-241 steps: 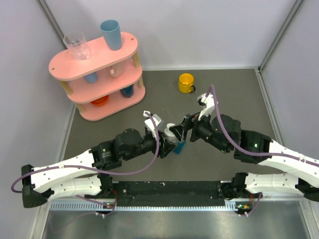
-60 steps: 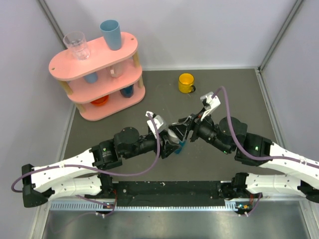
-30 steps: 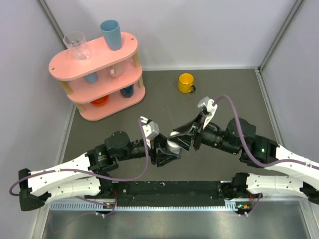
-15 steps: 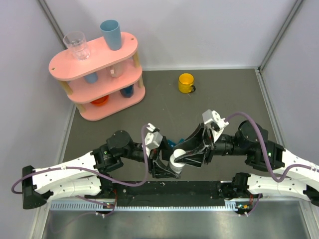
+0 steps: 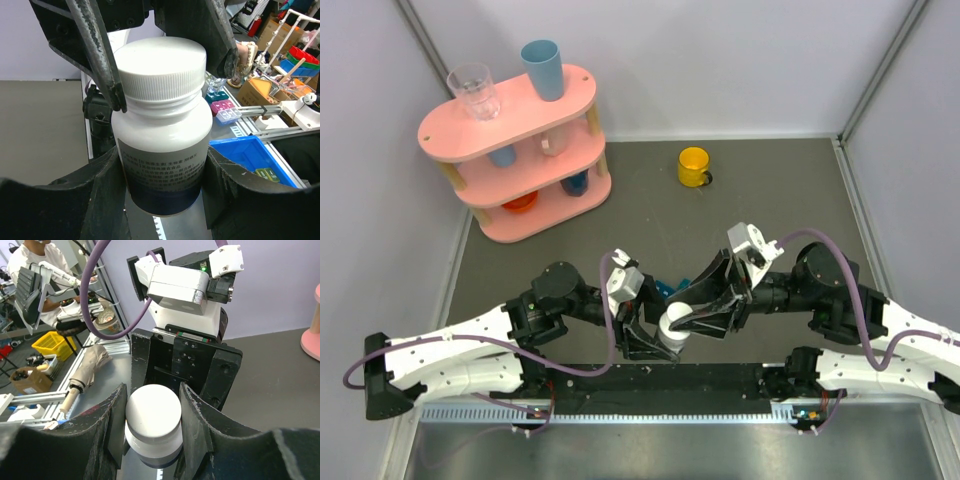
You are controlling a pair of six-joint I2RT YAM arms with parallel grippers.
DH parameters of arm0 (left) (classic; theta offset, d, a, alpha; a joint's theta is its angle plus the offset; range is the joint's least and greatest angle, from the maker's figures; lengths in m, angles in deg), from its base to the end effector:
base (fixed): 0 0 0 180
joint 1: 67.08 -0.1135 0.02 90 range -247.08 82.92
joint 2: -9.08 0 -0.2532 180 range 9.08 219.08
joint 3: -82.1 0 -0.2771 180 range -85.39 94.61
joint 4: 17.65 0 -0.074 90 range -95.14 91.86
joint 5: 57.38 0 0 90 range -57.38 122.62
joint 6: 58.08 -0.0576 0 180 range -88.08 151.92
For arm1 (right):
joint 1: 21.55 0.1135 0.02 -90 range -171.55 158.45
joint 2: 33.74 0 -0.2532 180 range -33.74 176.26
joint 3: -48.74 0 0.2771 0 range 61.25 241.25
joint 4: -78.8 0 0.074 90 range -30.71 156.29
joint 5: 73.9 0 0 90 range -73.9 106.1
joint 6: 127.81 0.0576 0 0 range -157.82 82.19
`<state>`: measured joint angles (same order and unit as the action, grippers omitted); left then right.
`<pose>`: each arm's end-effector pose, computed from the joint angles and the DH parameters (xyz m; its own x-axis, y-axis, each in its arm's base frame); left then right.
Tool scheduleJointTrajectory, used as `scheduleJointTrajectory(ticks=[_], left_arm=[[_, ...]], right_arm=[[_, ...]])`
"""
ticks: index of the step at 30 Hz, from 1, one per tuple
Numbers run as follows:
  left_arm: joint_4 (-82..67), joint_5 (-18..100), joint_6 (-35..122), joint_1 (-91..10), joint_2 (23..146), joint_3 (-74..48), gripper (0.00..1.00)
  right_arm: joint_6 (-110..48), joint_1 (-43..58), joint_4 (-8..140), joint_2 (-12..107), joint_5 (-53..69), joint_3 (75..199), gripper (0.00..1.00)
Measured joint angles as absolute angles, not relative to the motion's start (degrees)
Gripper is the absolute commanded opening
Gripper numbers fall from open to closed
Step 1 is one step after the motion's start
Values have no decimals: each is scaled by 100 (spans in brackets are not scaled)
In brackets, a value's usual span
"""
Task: Sort the pills into containers
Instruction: Unscrew the lid of the pill bottle.
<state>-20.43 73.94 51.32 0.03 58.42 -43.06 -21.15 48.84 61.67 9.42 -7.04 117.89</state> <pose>0.0610 -0.2422 0.3490 -0.2614 -0.0222 -0.9650 0.9109 -0.3363 -0.2390 0.0491 0.2053 0.4277 -0.2362 0.1226 -0.9639 -0.9695 -0.0964 0.2253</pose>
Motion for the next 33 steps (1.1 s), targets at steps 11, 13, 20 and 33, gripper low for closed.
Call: scheduleJointTrajectory(ticks=[11, 13, 20, 33], left_arm=[[-2140, 7357, 5125, 3, 5836, -4306, 0], [-2131, 7333, 5123, 7, 5834, -4306, 0], [-1882, 7208, 5106, 7, 5834, -4306, 0], [-937, 5389, 4889, 7, 5602, -4236, 0]], right_arm=[[-2115, 4884, 6289, 942, -739, 11789, 50], [-2102, 4884, 6298, 942, -743, 11789, 59], [-2069, 4884, 6447, 942, -802, 11789, 68], [-1992, 4884, 6237, 832, 623, 11794, 70]])
